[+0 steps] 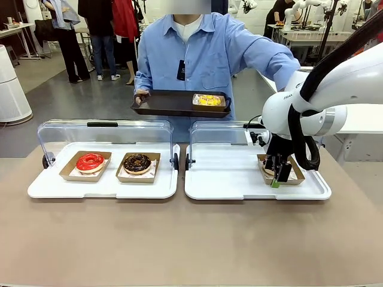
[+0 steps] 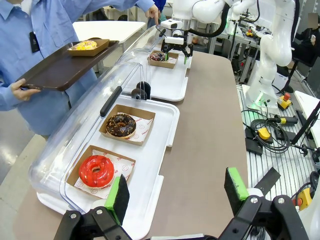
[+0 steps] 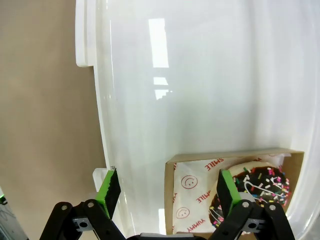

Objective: Provide the desired donut to the person.
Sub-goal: Pick up and lift the Paper togo box containing the Donut pointed at by the person.

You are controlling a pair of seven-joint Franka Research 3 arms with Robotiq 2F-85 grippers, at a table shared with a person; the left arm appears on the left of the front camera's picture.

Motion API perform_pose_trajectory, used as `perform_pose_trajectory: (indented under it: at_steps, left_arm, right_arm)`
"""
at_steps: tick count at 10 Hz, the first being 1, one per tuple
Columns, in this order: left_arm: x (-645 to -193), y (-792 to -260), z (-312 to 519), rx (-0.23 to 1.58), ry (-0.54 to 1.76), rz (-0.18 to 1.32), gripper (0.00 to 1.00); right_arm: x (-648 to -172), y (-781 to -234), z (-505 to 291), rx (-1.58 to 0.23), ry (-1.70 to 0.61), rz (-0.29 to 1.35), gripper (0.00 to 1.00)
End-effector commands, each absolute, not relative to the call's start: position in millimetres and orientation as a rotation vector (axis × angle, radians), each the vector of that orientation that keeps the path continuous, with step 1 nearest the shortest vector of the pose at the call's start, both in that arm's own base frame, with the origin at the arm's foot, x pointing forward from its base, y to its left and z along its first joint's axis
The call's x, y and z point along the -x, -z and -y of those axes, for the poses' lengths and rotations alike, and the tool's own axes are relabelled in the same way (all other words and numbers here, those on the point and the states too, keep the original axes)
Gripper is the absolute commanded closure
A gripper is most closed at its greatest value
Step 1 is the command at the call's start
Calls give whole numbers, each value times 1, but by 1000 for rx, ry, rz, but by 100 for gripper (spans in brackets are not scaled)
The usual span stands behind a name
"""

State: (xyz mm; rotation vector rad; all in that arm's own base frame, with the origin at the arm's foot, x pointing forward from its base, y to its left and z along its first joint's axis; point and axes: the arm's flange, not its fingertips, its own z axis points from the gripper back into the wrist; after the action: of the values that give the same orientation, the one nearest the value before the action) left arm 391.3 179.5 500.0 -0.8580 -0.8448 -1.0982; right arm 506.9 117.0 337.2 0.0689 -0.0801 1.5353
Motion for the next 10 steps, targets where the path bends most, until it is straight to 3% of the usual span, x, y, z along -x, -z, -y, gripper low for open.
perform_pose_trajectory:
  at_steps: [1,10]
  left_arm:
    - [-390,-500,-180,861,1112,872,0]
    - [-390,-500,-180,861,1112,872,0]
  right_arm:
    - [-512,-332,-117,-76,-1538,83,0]
    - [-517,-315,-119,-67,-1534,47,0]
